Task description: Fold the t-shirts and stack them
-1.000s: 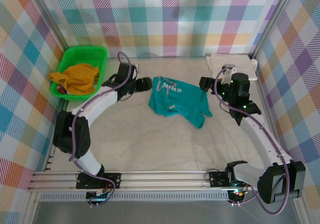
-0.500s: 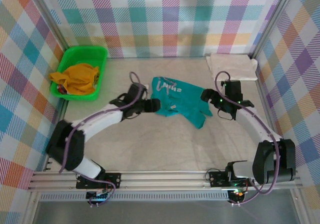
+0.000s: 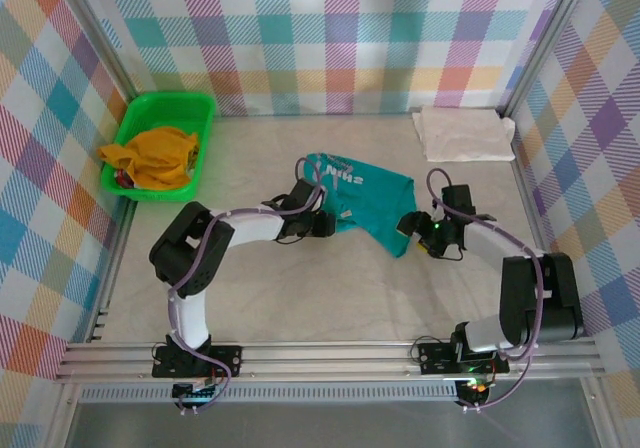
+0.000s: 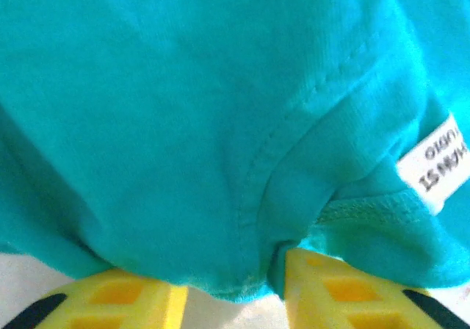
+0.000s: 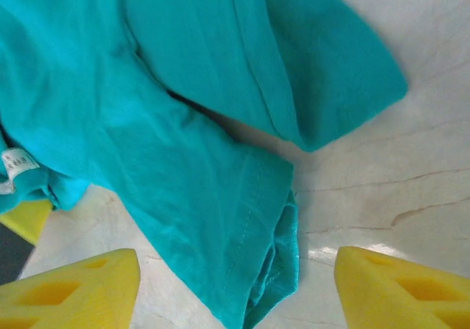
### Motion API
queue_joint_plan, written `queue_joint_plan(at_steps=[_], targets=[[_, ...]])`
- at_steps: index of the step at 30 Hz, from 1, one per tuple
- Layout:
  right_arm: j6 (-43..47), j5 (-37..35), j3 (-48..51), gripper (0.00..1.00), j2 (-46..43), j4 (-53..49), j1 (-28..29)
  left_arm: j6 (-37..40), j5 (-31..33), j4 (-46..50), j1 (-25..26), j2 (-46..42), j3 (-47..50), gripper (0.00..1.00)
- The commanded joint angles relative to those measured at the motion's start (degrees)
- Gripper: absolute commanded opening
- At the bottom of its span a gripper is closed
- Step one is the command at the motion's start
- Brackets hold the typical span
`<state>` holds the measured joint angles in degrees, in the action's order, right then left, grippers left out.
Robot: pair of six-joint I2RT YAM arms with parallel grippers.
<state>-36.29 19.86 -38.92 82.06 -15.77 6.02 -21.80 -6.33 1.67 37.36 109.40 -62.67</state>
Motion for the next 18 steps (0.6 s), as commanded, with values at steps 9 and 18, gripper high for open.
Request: queue_joint_plan(at_steps=[9, 18], targets=[[-0.5, 3.8, -2.8, 0.19, -1.0, 4.6, 1.7, 3.7, 11.5, 1.4, -0.2, -2.4, -6.6, 0.0], [4.4, -0.8, -8.6, 0.0, -8.4, 0.0, 1.6, 6.8, 18.4, 11.5, -3.0, -17.7, -6.7, 0.0]])
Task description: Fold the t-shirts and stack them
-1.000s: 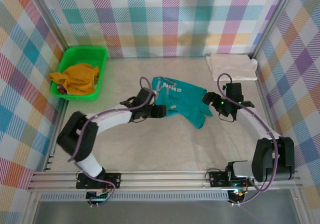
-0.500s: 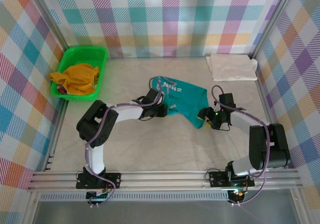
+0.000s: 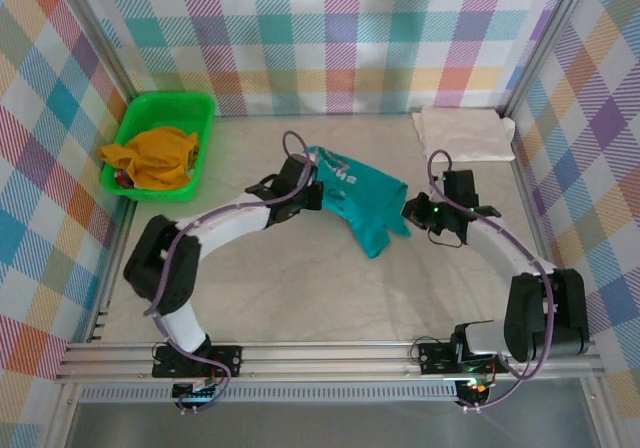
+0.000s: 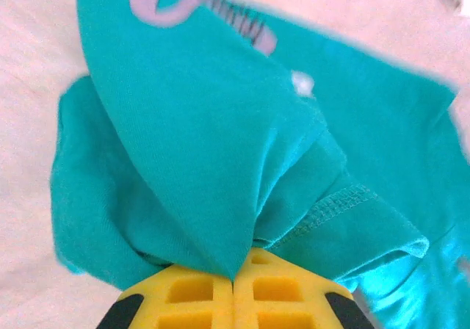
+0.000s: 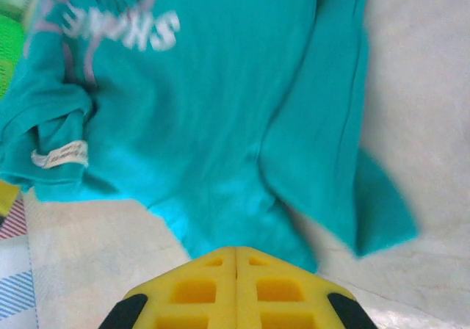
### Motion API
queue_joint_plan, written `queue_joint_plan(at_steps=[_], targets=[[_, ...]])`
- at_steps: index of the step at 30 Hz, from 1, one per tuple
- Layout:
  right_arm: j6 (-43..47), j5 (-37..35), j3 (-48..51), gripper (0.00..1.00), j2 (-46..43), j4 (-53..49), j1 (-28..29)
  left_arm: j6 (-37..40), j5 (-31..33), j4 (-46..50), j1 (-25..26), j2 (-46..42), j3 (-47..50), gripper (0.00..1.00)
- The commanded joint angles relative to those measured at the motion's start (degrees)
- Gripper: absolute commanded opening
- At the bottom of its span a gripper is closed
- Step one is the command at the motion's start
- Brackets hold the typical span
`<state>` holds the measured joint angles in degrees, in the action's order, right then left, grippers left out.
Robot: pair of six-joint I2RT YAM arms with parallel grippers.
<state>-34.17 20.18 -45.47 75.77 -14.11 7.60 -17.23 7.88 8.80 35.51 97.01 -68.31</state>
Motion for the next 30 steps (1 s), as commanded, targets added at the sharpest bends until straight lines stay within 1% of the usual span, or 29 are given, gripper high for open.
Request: queue_joint_plan(at_steps=[1, 2, 5, 6, 7, 11, 13, 14, 15, 16, 17, 18, 20, 22, 25, 30], targets=[[1.9, -1.0, -2.2, 0.0, -2.3, -1.4, 0.1, 2.6, 4.3, 5.7, -1.5, -6.4, -1.5, 0.0], [1.4, -0.4, -2.0, 0.0, -2.1, -0.8, 0.1, 3.0, 4.4, 6.6, -1.8, -7.0, -1.9, 0.0], [-0.4, 2.1, -0.2, 0.09, 1.2, 2.1, 0.1, 3.6, 5.7, 10.5, -2.3, -7.5, -1.5, 0.0], [-0.5, 3.2, 0.1, 0.11, 2.9, 2.6, 0.2, 3.6, 5.7, 11.0, -2.4, -7.5, -1.1, 0.1], [-0.5, 4.4, 0.2, 0.13, 4.7, 2.8, 0.3, 3.4, 5.8, 11.6, -2.5, -7.5, -0.4, 0.25], [-0.3, 5.4, 1.7, 0.19, 8.5, 4.4, 1.4, 1.3, 7.0, 12.3, -2.6, -9.7, 4.5, 0.29], [0.0, 5.1, 1.9, 0.22, 9.3, 4.8, 1.9, 0.1, 9.0, 12.9, -2.8, -11.8, 6.8, 0.31], [0.4, 5.0, 1.7, 0.24, 9.8, 4.7, 2.3, -0.2, 9.6, 13.6, -2.9, -13.0, 7.6, 0.42], [0.9, 5.1, 1.1, 0.25, 10.5, 4.5, 2.6, 0.3, 8.9, 13.6, -3.1, -14.4, 8.5, 0.45], [1.3, 5.2, 0.7, 0.25, 11.0, 4.2, 2.8, 1.2, 7.8, 13.3, -3.1, -15.3, 9.0, 0.5], [1.7, 5.3, 0.2, 0.26, 11.7, 4.2, 2.9, 2.1, 5.7, 12.6, -3.0, -15.6, 9.3, 0.6], [2.0, 5.5, -0.1, 0.26, 12.4, 4.5, 3.1, 3.6, 2.8, 12.0, -3.0, -15.2, 9.1, 0.64], [2.2, 5.8, -1.0, 0.3, 13.8, 4.7, 3.7, 5.7, -0.1, 13.7, -2.3, -11.8, 6.4, 0.69], [2.3, 7.1, -1.9, 0.34, 15.3, 5.1, 4.5, 7.5, -0.1, 16.7, -1.0, -7.6, 3.0, 0.72], [2.1, 8.3, -2.4, 0.41, 16.2, 5.5, 6.5, 8.4, 1.9, 16.5, 1.0, -3.8, 2.5, 0.74], [1.7, 10.4, -1.1, 0.49, 16.6, 7.2, 10.4, 7.0, 6.1, 14.4, 1.2, -2.8, 6.3, 0.77]])
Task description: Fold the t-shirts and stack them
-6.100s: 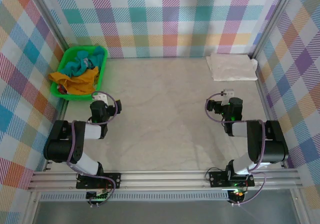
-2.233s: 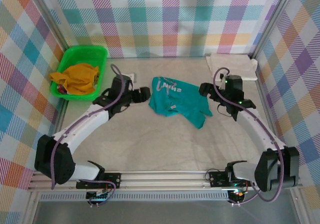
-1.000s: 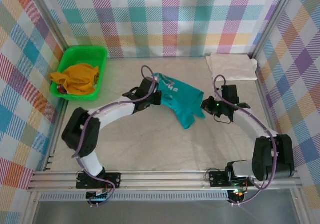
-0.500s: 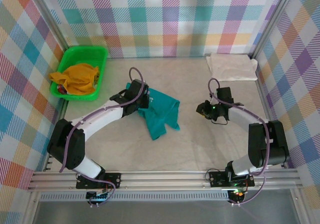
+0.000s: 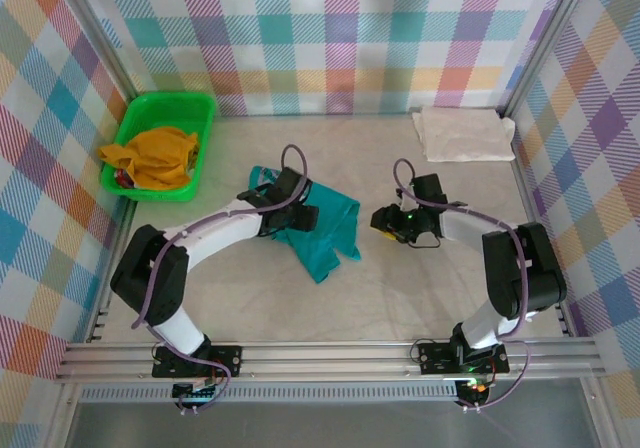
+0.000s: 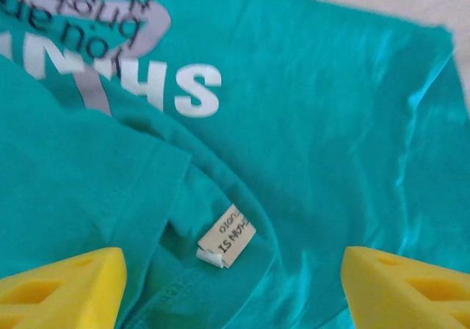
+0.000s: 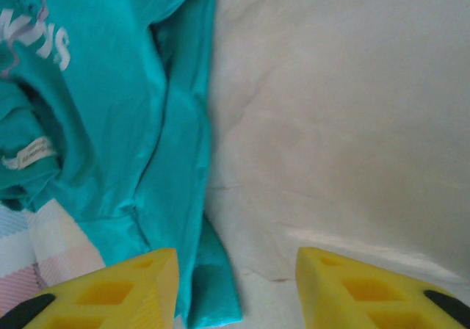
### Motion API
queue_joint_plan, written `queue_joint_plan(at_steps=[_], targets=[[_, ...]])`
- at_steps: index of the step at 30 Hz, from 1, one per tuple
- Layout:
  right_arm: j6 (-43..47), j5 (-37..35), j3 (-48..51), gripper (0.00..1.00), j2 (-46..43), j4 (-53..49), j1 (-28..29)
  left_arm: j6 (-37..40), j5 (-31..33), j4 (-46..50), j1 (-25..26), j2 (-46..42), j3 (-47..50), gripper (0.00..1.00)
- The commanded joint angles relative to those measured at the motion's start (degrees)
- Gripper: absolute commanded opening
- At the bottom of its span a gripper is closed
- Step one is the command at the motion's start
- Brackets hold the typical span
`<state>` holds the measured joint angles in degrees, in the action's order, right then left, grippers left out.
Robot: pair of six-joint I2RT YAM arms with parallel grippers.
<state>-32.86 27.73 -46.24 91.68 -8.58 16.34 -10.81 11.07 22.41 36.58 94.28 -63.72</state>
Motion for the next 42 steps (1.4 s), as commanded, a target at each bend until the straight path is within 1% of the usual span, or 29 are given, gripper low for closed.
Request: queue_joint_plan(at_steps=[1, 7, 8, 10, 12, 14, 15, 16, 18, 20, 22, 26, 30, 33, 35, 37, 42], targets=[[0.4, 3.3, 0.0, 0.5, 0.9, 2.1, 2.4, 0.5, 4.1, 0.6, 0.2, -0.1, 2.3, 0.77], [0.6, 5.8, 0.2, 0.51, 4.6, 1.9, 5.7, 0.9, 11.2, 1.1, 0.0, 0.5, 3.6, 0.6], [0.6, 5.8, 0.3, 0.51, 5.0, 2.1, 6.4, 0.8, 12.0, 1.3, -0.1, 0.5, 3.7, 0.55], [0.6, 5.5, 0.4, 0.51, 6.0, 2.9, 7.7, 0.7, 12.5, 1.0, -0.3, 0.6, 4.0, 0.38], [0.3, 6.2, -0.2, 0.51, 7.5, 3.6, 8.5, 0.6, 12.6, 0.2, -0.5, 0.5, 4.6, 0.25], [-0.7, 6.7, -0.9, 0.49, 8.4, 4.9, 9.3, -0.1, 13.2, 0.5, -0.7, -0.1, 4.4, 0.07], [-1.3, 6.7, -1.1, 0.47, 8.5, 5.5, 9.7, -0.2, 13.3, 0.5, -0.8, -0.5, 4.4, 0.02], [-1.7, 6.5, -1.3, 0.42, 8.5, 5.8, 10.0, -0.6, 13.5, 0.4, -0.7, -1.4, 4.5, 0.0], [-2.3, 5.5, -2.1, 0.36, 8.1, 6.0, 10.3, -1.2, 14.1, 0.0, -0.8, -3.7, 5.0, 0.0], [-2.3, 4.0, -3.0, 0.21, 7.2, 5.1, 10.5, -2.3, 15.4, 0.5, -1.3, -6.7, 5.2, 0.0], [-1.8, 2.2, -4.0, 0.1, 5.6, 4.0, 10.5, -2.6, 15.9, 0.8, -2.0, -9.7, 5.3, 0.0], [0.1, -1.5, -6.3, 0.0, 1.9, 1.2, 10.3, -3.4, 16.0, 1.5, -4.1, -15.2, 5.7, 0.0], [1.8, -3.7, -9.0, 0.0, -2.7, -1.4, 9.0, -3.3, 16.4, 2.1, -5.8, -20.7, 5.9, 0.0], [2.6, -2.1, -13.0, 0.0, -6.9, -5.3, 7.1, -2.3, 14.4, 2.2, -6.8, -25.2, 4.6, 0.0], [4.2, -2.6, -16.4, 0.0, -10.6, -8.5, 6.4, -1.0, 13.2, 3.4, -6.9, -28.0, 2.0, 0.0], [6.4, -4.2, -19.7, 0.0, -14.2, -11.9, 6.3, 0.3, 12.9, 4.4, -6.9, -30.7, -0.5, 0.0], [11.2, -9.7, -26.7, 0.0, -23.6, -19.9, 5.3, 4.3, 14.5, 6.4, -7.2, -37.7, -6.4, 0.0]])
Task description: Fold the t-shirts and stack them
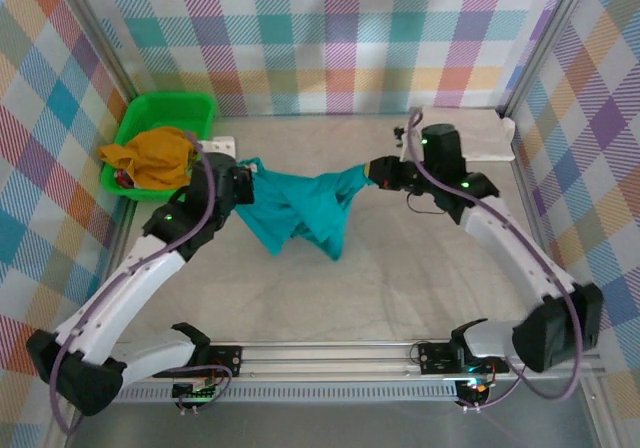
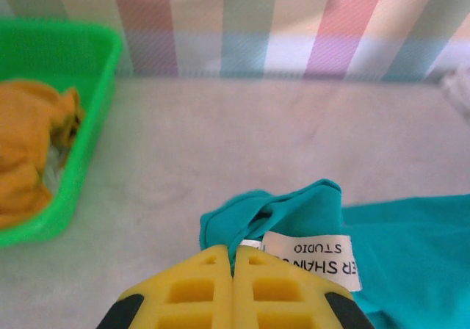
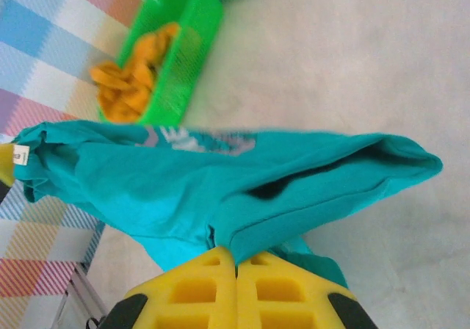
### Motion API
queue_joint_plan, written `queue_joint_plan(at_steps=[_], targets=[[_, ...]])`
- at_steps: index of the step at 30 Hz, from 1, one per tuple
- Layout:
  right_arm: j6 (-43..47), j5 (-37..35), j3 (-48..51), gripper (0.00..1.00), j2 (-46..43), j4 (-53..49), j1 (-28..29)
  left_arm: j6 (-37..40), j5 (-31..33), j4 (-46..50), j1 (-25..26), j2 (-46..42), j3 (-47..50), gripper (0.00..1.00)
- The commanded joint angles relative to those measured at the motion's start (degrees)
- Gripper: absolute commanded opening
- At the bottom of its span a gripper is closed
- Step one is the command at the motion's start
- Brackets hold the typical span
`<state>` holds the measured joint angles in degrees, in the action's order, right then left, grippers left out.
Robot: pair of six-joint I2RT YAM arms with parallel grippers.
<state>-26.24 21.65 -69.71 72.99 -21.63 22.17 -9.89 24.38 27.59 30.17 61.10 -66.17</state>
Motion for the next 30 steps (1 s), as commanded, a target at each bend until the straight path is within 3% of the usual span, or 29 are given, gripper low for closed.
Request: queue_joint_plan(at_steps=[1, 11, 15, 16, 18, 20, 22, 24, 27, 30], targets=[[5.2, -4.8, -4.0, 0.0, -6.5, -7.8, -0.8, 3.8, 1.5, 1.4, -1.0, -5.6, -4.6, 0.0], [9.1, -12.7, -4.6, 0.0, -13.9, -13.4, -7.4, 3.0, 5.1, 4.5, -3.1, -8.0, -2.6, 0.0], [9.2, -12.2, -3.6, 0.0, -13.0, -13.2, -10.8, 1.0, 1.4, 3.0, -5.3, -6.1, 1.0, 0.02], [9.2, -11.1, -3.1, 0.0, -12.1, -12.4, -11.3, 0.7, 0.1, 2.0, -5.5, -4.8, 2.1, 0.14], [8.8, -9.3, -1.0, 0.0, -10.7, -9.4, -11.3, 0.6, -1.7, -0.6, -5.6, -2.0, 4.6, 0.18], [7.9, -8.8, 2.3, 0.0, -8.9, -5.8, -11.3, 0.0, -2.7, -3.5, -6.1, 1.9, 7.6, 0.39], [7.4, -8.2, 5.3, 0.0, -6.5, -2.5, -11.3, -1.7, -3.3, -4.5, -6.7, 5.6, 9.2, 0.41], [7.3, -8.6, 7.9, 0.0, -3.8, 0.2, -11.3, -3.7, -5.1, -5.1, -6.8, 7.9, 10.1, 0.5], [7.9, -10.3, 9.3, 0.0, 0.7, 1.4, -11.4, -7.6, -12.4, -6.0, -6.5, 8.0, 11.7, 0.51], [7.4, -11.7, 9.8, 0.0, 3.4, 2.5, -11.7, -9.9, -19.1, -7.1, -3.0, 7.8, 13.7, 0.52]])
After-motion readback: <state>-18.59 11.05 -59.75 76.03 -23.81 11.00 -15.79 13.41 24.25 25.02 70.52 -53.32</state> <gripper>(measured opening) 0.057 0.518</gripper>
